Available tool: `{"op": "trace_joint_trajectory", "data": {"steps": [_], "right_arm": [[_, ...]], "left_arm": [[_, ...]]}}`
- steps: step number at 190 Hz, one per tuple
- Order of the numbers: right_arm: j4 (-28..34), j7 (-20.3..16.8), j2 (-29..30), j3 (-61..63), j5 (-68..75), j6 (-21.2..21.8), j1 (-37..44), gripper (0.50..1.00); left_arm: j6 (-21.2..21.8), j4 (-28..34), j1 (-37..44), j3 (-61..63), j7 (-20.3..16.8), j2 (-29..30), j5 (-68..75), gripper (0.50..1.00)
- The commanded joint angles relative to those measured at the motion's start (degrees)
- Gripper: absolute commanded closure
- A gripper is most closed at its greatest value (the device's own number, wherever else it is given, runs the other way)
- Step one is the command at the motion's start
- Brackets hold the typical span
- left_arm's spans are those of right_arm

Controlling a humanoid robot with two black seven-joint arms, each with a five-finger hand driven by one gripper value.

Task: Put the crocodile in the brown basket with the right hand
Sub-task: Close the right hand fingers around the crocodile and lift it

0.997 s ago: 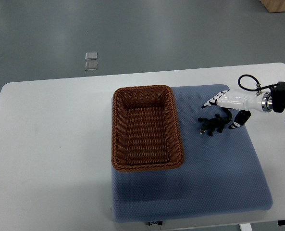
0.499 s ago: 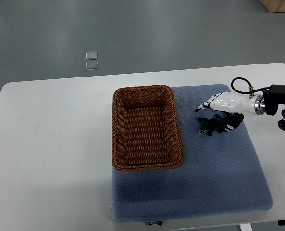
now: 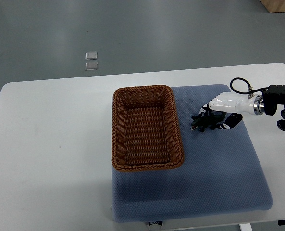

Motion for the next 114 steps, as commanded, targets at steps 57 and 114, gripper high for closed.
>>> {"op": "trace_joint_trajectory", "data": {"steps": [57,114], "right_arm": [[0.0,0.7,-0.4,0.2,0.0,-1.6,0.2,0.957],[0.0,2.2,-0.8,0.2,0.0,-1.9,0.4,1.0]], "left_arm": [[0.0,0.0,0.0,0.0,0.0,0.0,0.0,0.5],[0.0,0.0,0.0,0.0,0.0,0.0,0.0,0.5]]}}
